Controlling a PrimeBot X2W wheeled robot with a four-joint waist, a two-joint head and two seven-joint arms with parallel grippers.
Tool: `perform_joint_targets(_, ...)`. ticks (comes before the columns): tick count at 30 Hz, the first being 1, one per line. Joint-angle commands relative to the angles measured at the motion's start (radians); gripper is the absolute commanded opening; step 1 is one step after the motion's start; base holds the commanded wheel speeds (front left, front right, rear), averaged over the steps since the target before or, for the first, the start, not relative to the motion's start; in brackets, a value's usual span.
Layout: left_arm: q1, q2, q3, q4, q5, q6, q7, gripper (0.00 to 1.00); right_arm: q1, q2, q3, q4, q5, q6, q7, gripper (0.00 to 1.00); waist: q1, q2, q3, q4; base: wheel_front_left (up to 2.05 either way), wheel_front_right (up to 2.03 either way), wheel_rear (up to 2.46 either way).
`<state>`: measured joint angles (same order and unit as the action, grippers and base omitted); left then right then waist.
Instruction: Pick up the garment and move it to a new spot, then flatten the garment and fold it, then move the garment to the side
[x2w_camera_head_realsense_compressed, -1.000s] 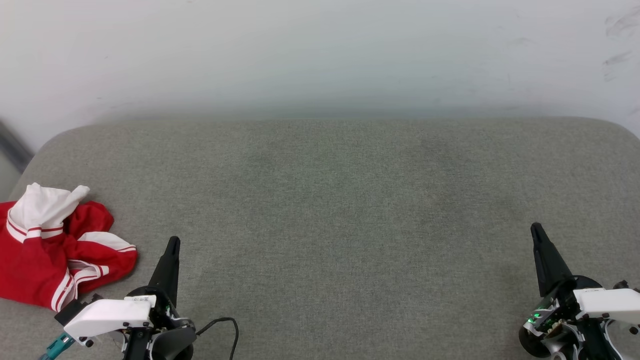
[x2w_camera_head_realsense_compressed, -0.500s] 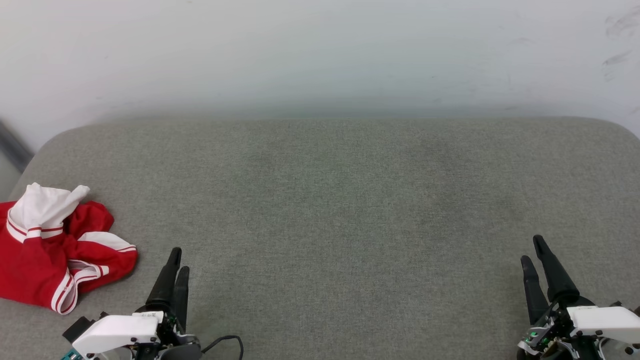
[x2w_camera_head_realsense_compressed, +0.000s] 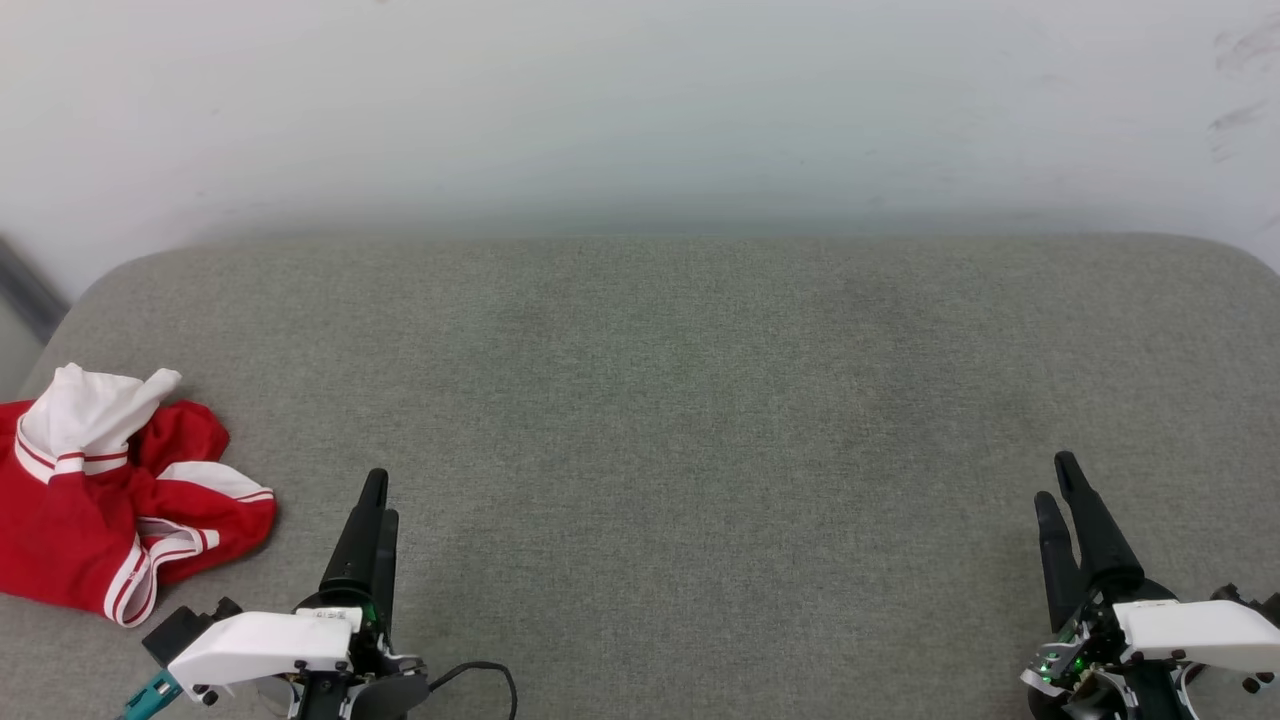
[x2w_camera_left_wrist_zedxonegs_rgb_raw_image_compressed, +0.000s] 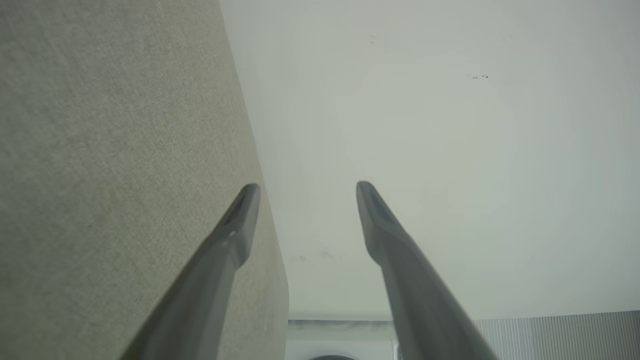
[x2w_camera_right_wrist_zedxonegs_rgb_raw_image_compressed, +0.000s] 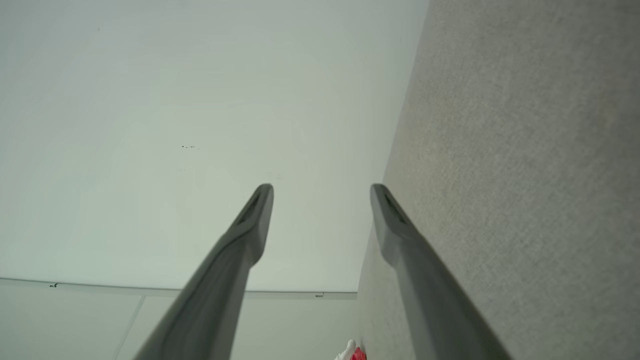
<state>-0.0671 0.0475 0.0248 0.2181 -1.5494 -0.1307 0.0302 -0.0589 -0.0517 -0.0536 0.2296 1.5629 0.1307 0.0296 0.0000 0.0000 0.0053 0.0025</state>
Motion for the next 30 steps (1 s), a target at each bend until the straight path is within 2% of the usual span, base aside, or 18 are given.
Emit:
perform_joint_targets(1,-0.025,0.003,-0.009,-0.027,0.021,0.0,-0.011,1.0,-0.013,-0.009,0.008,-0.024,-0.018,0.0,-0.011,1.0,0.0,0.0,0.0,0.001,0.0,0.0,0.0)
perform_joint_targets(6,-0.024,0.006,-0.027,-0.053,0.099,0.0,-0.031,1.0,-0.011,-0.026,0.024,-0.038,-0.104,0.0,-0.032,1.0,0.0,0.0,-0.001,0.003,0.0,0.0,0.0)
perform_joint_targets(12,-0.028,0.017,-0.059,-0.076,0.221,0.0,-0.056,1.0,-0.008,-0.038,0.032,-0.046,-0.275,0.0,-0.056,1.0,0.0,0.0,-0.002,0.003,0.0,0.0,0.0)
perform_joint_targets(20,-0.031,0.041,-0.104,-0.077,0.4,0.0,-0.085,1.0,0.003,-0.033,0.036,-0.054,-0.485,0.0,-0.084,1.0,0.0,0.0,-0.005,0.001,0.0,0.0,0.0)
perform_joint_targets(30,-0.016,0.05,-0.11,-0.073,0.612,0.0,-0.119,1.0,0.023,-0.026,0.031,-0.096,-0.707,0.0,-0.089,1.0,0.0,0.0,-0.007,-0.002,0.0,0.0,0.0)
